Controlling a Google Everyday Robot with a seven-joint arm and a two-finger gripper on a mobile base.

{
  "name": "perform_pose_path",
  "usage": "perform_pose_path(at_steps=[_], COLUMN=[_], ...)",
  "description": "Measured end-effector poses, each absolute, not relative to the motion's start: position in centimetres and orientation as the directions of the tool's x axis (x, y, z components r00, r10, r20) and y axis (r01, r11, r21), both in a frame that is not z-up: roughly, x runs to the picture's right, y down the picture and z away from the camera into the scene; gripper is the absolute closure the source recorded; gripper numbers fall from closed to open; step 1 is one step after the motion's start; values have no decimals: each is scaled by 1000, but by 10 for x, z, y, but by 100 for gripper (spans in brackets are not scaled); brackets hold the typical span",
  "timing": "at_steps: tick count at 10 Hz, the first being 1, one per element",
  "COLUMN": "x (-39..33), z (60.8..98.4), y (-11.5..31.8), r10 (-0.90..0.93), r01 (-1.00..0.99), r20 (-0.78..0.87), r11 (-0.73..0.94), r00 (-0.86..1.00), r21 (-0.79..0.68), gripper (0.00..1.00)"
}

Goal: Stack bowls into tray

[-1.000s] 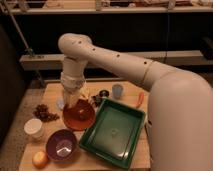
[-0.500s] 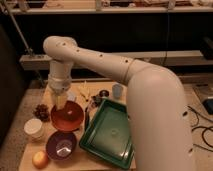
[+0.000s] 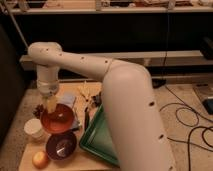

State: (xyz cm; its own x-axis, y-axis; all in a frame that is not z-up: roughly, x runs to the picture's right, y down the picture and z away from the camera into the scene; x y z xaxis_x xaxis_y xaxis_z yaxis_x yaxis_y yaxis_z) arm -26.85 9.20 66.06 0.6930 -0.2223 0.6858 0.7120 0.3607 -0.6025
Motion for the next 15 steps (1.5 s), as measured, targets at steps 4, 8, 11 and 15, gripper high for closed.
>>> perform_pose_path(at_steps=[4,8,11,15], x=[-284,-283,-278,-268], z=[688,714,721,724], y=[123,156,175,184], r10=[-257,-258,-273,-266], r01=[724,748,764,773], r20=[678,703,714,726], r11=[296,240,204,188], r00=[689,663,645,634], r21=[-623,-618,-612,-606], gripper=[100,100,100,68])
